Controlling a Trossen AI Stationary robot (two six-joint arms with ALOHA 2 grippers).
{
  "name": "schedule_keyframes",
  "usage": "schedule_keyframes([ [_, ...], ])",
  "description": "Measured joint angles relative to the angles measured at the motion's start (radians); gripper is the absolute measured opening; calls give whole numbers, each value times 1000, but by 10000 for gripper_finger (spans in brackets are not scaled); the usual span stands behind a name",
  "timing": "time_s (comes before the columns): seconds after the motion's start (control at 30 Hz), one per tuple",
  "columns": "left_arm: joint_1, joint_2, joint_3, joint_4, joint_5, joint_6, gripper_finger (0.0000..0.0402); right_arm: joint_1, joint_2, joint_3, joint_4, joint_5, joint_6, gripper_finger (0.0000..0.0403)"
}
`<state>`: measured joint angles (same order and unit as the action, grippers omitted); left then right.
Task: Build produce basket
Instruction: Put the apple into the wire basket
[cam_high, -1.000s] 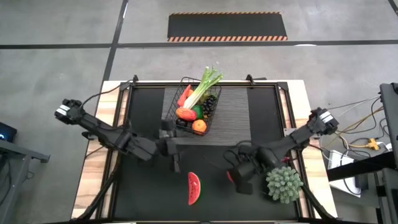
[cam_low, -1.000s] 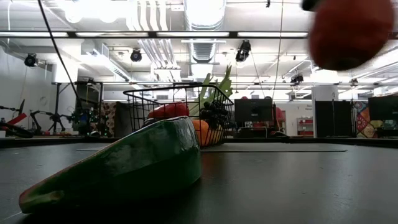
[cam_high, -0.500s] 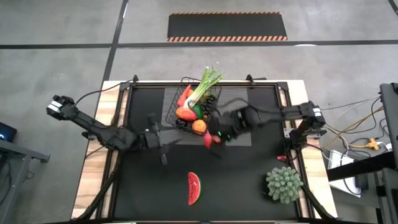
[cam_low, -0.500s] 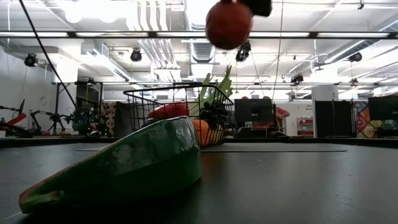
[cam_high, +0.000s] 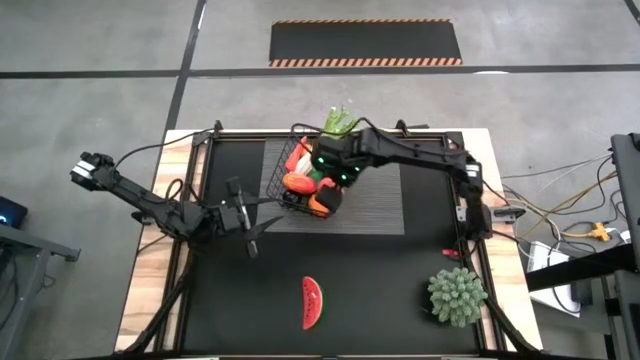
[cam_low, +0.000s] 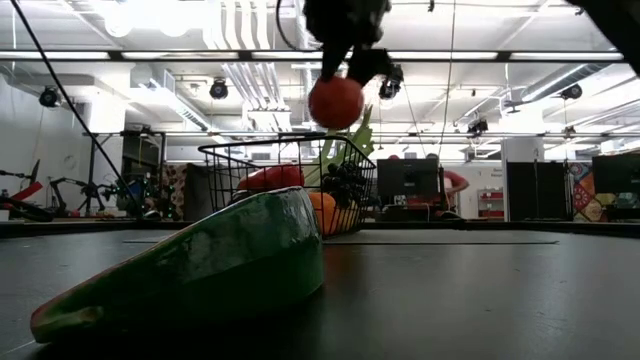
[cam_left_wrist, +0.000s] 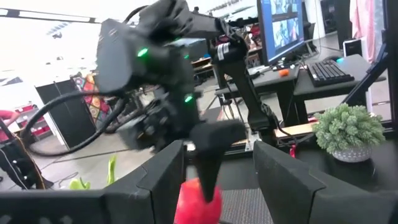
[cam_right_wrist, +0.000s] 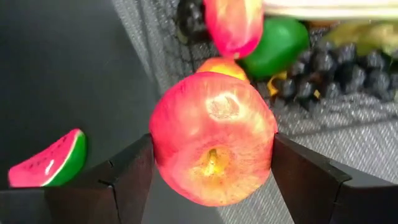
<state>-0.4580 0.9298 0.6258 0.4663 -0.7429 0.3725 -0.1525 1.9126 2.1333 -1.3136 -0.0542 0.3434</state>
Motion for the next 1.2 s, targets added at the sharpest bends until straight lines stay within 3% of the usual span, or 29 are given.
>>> schedule_keyframes([
  [0.4, 0, 9, 0, -3, 1, 0, 178, -62, 191, 148, -59, -6, -131, 276],
  [0.87, 0, 9, 0, -2, 1, 0, 178, -69, 258, 153, -57, 2, -199, 277],
  [1.2, 0, 10, 0, -2, 1, 1, 178, -69, 258, 151, -62, 2, -199, 344],
])
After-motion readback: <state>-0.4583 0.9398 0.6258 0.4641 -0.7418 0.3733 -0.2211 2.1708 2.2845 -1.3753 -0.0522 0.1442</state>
